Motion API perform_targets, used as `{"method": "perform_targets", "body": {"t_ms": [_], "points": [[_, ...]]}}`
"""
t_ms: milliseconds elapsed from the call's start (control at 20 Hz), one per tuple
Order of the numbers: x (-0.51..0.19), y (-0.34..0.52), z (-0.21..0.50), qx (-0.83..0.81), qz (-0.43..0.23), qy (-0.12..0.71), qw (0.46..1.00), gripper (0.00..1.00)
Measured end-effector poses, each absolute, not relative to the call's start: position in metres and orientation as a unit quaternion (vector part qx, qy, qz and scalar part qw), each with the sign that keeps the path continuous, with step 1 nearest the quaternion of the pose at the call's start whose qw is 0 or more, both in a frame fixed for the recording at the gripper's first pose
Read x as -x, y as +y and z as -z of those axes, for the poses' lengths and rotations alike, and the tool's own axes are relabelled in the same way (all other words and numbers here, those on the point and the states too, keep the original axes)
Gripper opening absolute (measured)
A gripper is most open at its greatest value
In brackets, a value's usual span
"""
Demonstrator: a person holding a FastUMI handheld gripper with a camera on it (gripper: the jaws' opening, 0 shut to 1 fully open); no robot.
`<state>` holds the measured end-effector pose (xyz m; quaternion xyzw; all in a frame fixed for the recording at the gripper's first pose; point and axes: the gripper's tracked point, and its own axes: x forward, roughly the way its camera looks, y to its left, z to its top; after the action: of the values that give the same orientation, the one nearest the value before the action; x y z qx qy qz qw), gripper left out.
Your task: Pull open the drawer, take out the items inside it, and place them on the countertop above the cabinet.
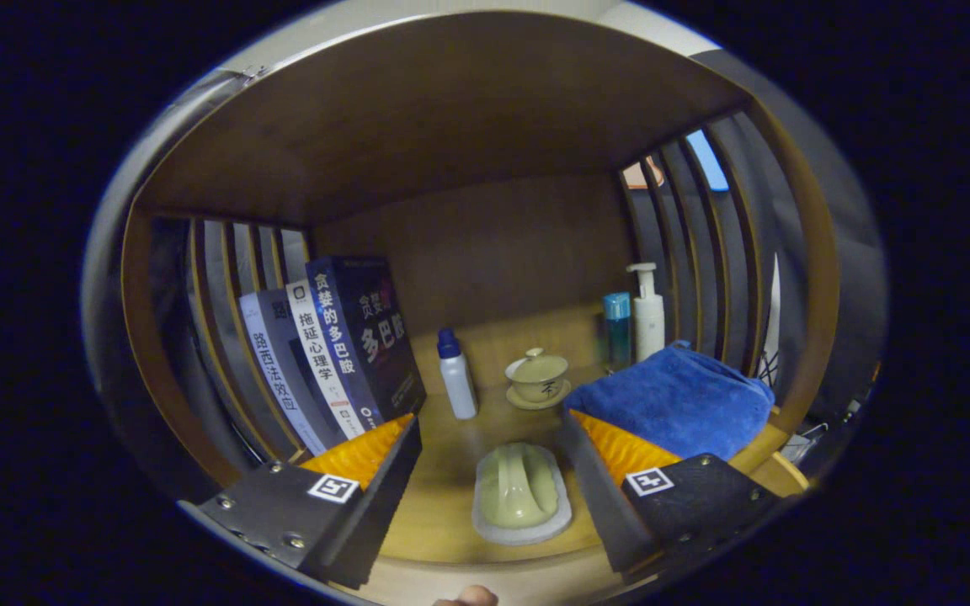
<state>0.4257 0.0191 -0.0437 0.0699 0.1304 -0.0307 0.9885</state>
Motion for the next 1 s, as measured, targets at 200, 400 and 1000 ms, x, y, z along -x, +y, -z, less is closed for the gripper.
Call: {"method": "perform_targets", "body": {"t_ms": [200, 400, 1000], "points": [[-0.408, 0.022, 0.025, -0.056, 0.023, 0.093, 0.994, 0.99], [-0.384, 0.029, 0.012, -0.031, 0.01, 0.055, 0.998, 0.99], [-0.341, 0.025, 0.049, -0.006, 0.005, 0.016, 1.0, 0.99]]}}
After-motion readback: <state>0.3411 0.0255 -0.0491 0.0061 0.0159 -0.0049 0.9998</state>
